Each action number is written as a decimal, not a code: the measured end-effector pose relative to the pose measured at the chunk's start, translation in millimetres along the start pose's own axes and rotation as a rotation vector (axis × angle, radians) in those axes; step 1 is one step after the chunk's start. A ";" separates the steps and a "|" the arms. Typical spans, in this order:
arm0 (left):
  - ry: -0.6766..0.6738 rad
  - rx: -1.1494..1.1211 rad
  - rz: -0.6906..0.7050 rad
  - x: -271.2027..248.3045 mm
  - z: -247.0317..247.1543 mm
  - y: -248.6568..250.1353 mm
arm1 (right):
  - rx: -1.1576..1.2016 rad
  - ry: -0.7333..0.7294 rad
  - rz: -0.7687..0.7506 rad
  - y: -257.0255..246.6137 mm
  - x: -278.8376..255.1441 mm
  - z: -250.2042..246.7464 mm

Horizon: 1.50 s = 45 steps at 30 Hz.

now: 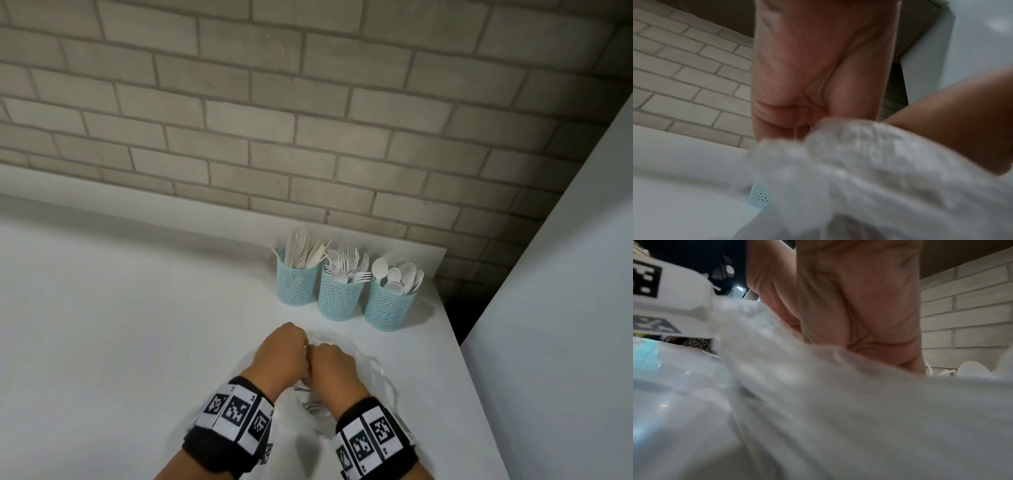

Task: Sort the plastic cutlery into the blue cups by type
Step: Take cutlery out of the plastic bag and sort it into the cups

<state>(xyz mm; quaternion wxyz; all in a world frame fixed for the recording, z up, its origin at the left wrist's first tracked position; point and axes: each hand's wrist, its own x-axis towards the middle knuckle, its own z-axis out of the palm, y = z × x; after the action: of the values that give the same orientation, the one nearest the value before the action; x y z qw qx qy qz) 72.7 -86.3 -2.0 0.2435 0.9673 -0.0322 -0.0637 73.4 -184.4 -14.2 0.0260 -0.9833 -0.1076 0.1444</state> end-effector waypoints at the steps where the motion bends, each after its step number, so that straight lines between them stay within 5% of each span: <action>1: 0.011 -0.025 -0.002 -0.3 -0.3 -0.5 | -0.008 -0.002 0.000 1.4 -0.8 -0.4; 21: 0.037 -0.118 -0.019 -14.2 -5.6 -7.7 | 0.096 0.028 -0.006 15.0 -10.4 -0.3; 30: -0.006 -0.088 -0.060 -14.5 -16.1 -12.1 | 0.367 -0.012 -0.035 37.4 -29.9 -26.6; 35: -0.052 -0.034 -0.051 -21.4 -24.8 -4.3 | 0.796 0.125 -0.112 45.6 -33.8 -48.9; 39: 0.036 -0.437 0.172 -21.5 -32.6 9.3 | 1.271 0.201 -0.148 37.8 -31.8 -64.2; 42: -0.192 -0.881 0.120 -18.3 -30.7 16.1 | 1.481 0.199 -0.095 31.4 -26.7 -67.0; 45: -0.309 -1.030 0.087 -14.9 -22.9 16.3 | 1.511 0.168 -0.052 27.3 -24.3 -66.0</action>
<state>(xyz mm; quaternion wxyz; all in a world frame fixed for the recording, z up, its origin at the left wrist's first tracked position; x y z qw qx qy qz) 60.7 -88.6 27.4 0.6811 0.6998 -0.0724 -0.2029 75.3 -217.7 53.5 0.7036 -0.7031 -0.0001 0.1029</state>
